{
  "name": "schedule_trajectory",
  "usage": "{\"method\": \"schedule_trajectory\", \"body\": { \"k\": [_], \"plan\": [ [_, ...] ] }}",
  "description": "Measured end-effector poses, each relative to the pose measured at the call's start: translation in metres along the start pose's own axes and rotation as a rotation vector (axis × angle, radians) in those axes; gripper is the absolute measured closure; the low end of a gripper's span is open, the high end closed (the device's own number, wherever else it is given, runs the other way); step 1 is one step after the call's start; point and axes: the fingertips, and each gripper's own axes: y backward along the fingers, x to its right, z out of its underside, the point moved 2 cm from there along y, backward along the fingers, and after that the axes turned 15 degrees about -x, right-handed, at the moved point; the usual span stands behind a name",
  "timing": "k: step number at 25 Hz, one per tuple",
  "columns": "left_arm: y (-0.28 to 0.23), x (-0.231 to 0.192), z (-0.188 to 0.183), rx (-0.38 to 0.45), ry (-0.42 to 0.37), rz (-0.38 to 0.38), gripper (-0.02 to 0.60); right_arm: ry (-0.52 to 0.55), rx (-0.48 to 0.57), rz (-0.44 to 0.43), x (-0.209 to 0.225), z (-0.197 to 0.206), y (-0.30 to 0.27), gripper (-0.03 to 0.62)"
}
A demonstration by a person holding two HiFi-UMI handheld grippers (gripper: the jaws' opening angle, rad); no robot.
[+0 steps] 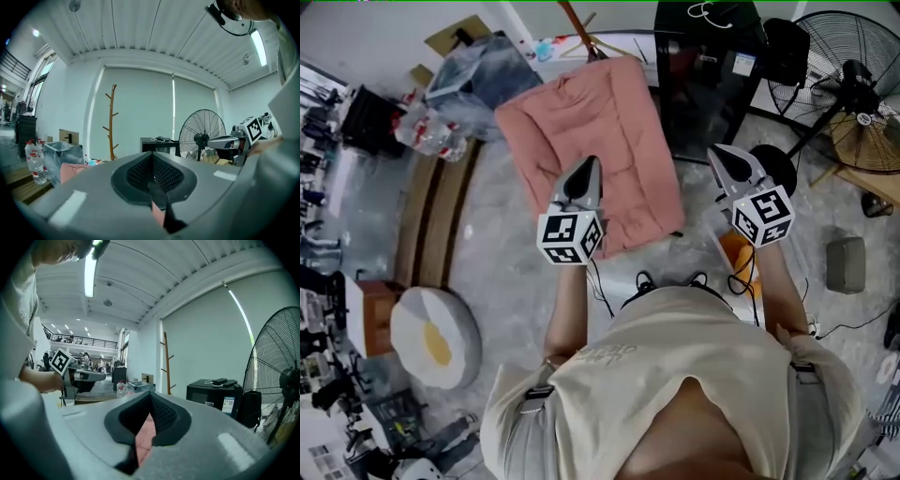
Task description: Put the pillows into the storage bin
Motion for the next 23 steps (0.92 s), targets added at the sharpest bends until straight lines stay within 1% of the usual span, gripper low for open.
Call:
{"method": "schedule_trajectory", "body": {
  "k": [7,15,19,23],
  "plan": [
    [-0.001,-0.013,0.009,-0.010,0.016,-0.033,0.565,0.019,0.001,-0.004,0.001,0.004,-0.011,0.592],
    [-0.002,-0.011,0.015,-0.017,0.037,-0.030,0.565,0.024,0.005,0.000,0.002,0.003,-0.013,0.592],
    [0.002,-0.012,0.011,0.008,0.030,-0.033,0.565,0.027,0.021,0.002,-0.001,-0.001,-0.015,0.592],
    [0.012,-0.020,0.015,0.019,0.028,-0.040,0.565,0.030,0.035,-0.004,-0.013,-0.003,-0.024,0.592]
  ]
}}
